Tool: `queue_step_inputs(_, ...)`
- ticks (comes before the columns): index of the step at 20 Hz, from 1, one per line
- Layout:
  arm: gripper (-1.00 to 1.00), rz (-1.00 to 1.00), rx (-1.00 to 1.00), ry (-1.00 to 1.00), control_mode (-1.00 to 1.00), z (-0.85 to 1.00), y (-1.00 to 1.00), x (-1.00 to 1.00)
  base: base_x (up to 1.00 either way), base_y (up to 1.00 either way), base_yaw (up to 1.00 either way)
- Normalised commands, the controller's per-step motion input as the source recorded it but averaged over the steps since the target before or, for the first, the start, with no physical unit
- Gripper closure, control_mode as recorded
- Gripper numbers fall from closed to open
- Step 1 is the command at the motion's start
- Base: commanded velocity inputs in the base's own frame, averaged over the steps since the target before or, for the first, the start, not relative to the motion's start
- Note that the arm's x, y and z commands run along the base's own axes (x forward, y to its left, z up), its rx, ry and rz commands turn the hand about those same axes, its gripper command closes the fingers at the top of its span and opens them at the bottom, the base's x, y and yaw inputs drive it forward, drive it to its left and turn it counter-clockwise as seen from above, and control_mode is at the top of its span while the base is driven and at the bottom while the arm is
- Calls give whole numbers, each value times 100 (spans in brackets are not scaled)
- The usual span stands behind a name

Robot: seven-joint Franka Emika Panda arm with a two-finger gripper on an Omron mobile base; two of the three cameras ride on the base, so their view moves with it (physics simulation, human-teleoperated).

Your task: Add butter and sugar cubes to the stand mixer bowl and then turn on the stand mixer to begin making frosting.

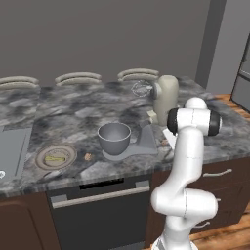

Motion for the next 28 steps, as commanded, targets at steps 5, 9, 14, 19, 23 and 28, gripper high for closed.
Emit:
queue_step_inputs(5,100,-2,0,-6,-100,1,-3,-5,0,0,0)
queue_step_inputs(9,100,-4,0,-12,-100,59,-15,-46,0,0,0)
queue_step_inputs(14,100,-10,0,-5,-100,97,-17,-84,0,0,0)
queue_step_inputs(19,100,-14,0,0,-100,100,-8,-81,0,0,0)
queue_step_inputs(23,100,-15,-1,0,-100,99,0,-82,0,0,0)
queue_step_inputs(28,100,-14,-7,-1,-100,89,15,-91,0,0,0)
